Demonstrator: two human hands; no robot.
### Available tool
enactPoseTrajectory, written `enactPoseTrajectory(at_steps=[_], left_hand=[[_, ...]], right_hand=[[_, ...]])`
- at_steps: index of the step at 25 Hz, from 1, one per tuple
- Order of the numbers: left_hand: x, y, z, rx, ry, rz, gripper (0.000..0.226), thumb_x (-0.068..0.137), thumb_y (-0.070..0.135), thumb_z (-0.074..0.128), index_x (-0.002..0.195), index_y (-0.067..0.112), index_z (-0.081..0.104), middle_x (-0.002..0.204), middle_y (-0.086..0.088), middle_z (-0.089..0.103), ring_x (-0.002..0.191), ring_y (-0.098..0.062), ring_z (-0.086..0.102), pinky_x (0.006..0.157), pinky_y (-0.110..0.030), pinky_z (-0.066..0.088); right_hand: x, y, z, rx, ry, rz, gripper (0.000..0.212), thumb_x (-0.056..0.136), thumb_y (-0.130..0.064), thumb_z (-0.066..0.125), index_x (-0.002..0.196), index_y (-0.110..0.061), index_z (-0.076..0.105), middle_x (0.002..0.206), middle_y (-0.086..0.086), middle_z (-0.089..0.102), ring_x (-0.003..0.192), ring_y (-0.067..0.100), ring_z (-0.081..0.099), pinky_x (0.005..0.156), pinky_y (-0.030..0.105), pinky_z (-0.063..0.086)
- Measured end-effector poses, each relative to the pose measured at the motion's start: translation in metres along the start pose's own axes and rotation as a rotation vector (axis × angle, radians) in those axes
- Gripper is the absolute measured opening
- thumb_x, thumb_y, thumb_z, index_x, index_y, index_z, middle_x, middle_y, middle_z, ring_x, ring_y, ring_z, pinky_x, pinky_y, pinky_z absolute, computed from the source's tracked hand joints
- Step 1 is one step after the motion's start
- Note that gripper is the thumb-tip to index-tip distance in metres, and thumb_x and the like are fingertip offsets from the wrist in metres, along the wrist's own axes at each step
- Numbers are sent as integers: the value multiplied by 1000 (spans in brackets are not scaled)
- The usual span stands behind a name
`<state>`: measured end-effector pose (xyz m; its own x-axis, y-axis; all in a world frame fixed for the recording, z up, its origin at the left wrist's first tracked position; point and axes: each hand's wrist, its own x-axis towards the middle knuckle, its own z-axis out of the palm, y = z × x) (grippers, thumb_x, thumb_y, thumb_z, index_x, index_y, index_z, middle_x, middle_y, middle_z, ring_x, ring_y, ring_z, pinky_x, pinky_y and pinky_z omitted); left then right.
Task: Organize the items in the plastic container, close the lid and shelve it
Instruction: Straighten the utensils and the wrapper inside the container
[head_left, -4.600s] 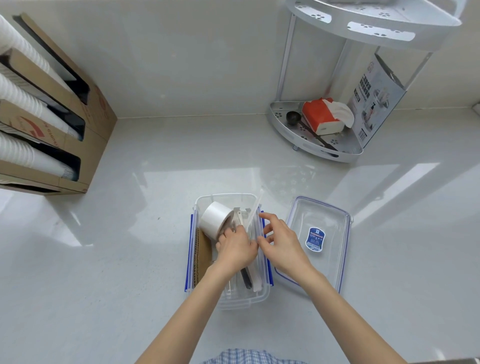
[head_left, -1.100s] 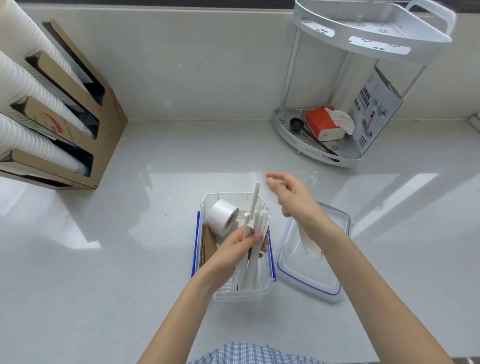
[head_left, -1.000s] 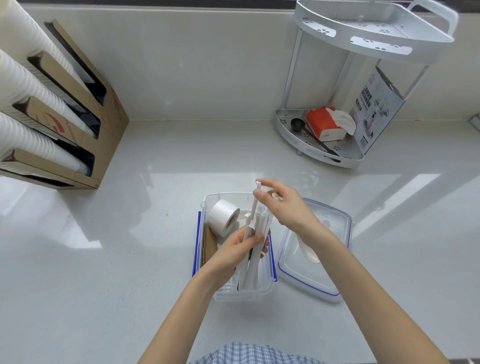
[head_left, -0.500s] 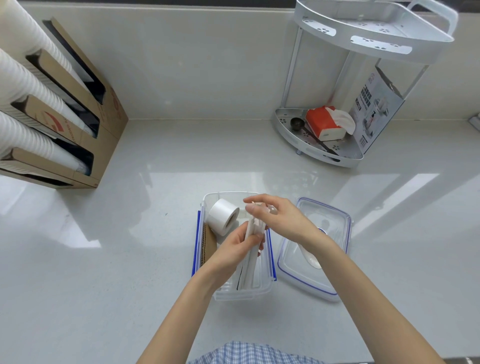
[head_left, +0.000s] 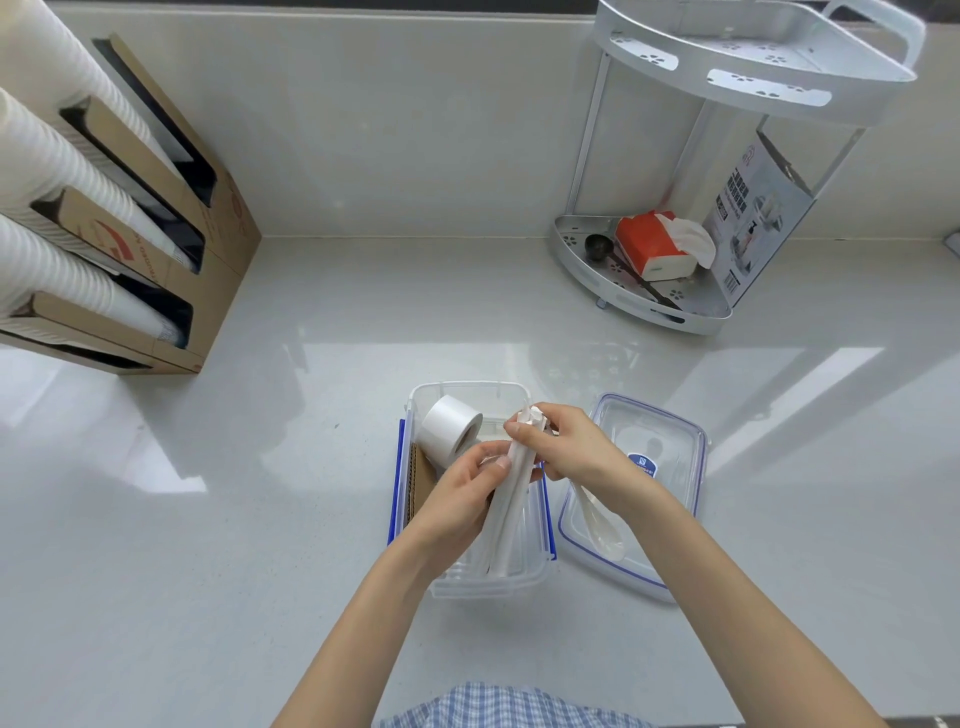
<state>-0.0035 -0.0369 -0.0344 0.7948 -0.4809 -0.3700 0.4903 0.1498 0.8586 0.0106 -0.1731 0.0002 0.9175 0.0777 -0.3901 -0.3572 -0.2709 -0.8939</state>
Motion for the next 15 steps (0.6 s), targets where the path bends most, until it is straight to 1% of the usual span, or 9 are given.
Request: enactPoseTrajectory(at_steps=[2, 4, 6, 7, 8, 10, 12, 13, 15], left_hand=[[1, 2, 0, -45, 62, -1, 23, 96, 9, 32, 95, 14, 55, 94, -2, 66, 89, -12, 66, 78, -18, 50], [1, 6, 0, -86, 170, 30, 29, 97, 7, 26, 85, 15, 51, 95, -5, 64, 81, -10, 65, 76, -20, 50], [0, 12, -3, -41, 304, 112, 30, 97, 6, 25, 82, 17, 49, 92, -5, 62, 73, -9, 60, 66, -16, 49], [-1, 15, -5, 26, 364, 147, 30, 96, 6, 28, 82, 19, 50, 87, -2, 60, 65, -8, 55, 59, -13, 45], [-1, 18, -6, 110, 403, 169, 27, 95, 7, 32, 83, 20, 52, 82, 2, 58, 57, -7, 48, 53, -11, 41], [-2, 24, -6, 280, 399, 156, 18, 92, 12, 43, 91, 21, 59, 76, 7, 55, 46, -1, 44, 45, -10, 38], [1, 24, -2, 407, 328, 107, 17, 87, 18, 54, 102, 17, 64, 74, 12, 54, 40, 0, 43, 40, -8, 36], [2, 22, 0, 442, 285, 82, 18, 85, 21, 58, 102, 18, 64, 70, 13, 53, 37, 0, 42, 39, -9, 35], [4, 19, 7, 472, 222, 42, 9, 84, 25, 60, 91, 22, 65, 53, 12, 48, 30, -2, 38, 38, -12, 32]], right_hand=[[1, 2, -3, -48, 9, -14, 10, 92, -17, 52, 89, -9, 58, 59, -3, 48, 32, -4, 46, 35, 8, 34], [5, 3, -7, -88, 26, -14, 14, 91, -20, 52, 90, -8, 60, 56, -4, 38, 30, 0, 38, 36, 10, 30], [9, 2, -14, -100, 40, -10, 20, 91, -21, 52, 89, -3, 60, 56, -4, 31, 34, 2, 31, 37, 11, 28], [10, 0, -18, -105, 39, -12, 21, 91, -22, 53, 85, -3, 59, 56, -4, 30, 36, 2, 28, 37, 10, 27], [11, -2, -20, -109, 33, -19, 20, 90, -22, 53, 78, -7, 57, 56, -4, 29, 36, 3, 27, 36, 10, 27], [14, -7, -23, -141, 11, -40, 21, 90, -21, 53, 70, -16, 53, 56, -5, 28, 33, 2, 26, 36, 10, 26], [16, -11, -23, -190, -22, -56, 16, 90, -21, 53, 76, -13, 56, 55, -4, 30, 30, 1, 29, 35, 10, 26], [17, -13, -22, -206, -43, -60, 14, 90, -21, 53, 81, -11, 57, 55, -4, 32, 29, 1, 31, 34, 10, 26], [18, -15, -17, -221, -65, -61, 18, 90, -21, 54, 89, -5, 61, 56, -3, 37, 29, 1, 34, 34, 10, 28]])
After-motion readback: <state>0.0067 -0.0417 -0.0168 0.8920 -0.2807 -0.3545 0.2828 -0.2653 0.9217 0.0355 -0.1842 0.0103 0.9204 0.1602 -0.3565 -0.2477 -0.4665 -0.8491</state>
